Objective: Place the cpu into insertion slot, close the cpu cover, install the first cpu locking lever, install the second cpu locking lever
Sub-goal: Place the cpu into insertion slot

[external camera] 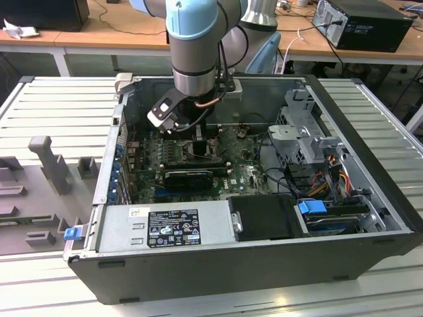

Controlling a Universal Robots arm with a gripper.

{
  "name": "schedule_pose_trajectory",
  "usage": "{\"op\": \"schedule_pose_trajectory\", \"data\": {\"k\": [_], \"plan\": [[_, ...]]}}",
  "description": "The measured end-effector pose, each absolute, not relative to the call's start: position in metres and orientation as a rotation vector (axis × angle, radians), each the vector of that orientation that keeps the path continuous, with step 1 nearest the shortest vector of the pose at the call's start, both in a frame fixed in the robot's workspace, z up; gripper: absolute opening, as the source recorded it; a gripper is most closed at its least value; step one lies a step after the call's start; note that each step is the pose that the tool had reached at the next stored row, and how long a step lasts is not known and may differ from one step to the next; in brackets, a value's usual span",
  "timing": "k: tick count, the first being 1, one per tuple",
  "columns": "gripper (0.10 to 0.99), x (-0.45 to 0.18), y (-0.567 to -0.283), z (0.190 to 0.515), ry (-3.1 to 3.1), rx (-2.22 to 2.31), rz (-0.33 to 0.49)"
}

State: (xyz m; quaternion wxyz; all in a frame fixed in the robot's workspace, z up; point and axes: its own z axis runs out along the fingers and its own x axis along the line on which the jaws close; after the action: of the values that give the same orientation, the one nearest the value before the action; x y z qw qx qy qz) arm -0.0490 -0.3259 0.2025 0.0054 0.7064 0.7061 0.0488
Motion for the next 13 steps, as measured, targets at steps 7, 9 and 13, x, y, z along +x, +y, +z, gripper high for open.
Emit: {"op": "schedule_pose_trajectory", "data": {"k": [7, 9, 13], "plan": [[0.584, -0.049, -0.326, 0.215, 2.211, 2.211, 0.152], [0.459, -0.049, -0.326, 0.218, 2.21, 2.211, 0.152], [0.337, -0.049, -0.326, 0.222, 2.21, 2.21, 0.149]]}}
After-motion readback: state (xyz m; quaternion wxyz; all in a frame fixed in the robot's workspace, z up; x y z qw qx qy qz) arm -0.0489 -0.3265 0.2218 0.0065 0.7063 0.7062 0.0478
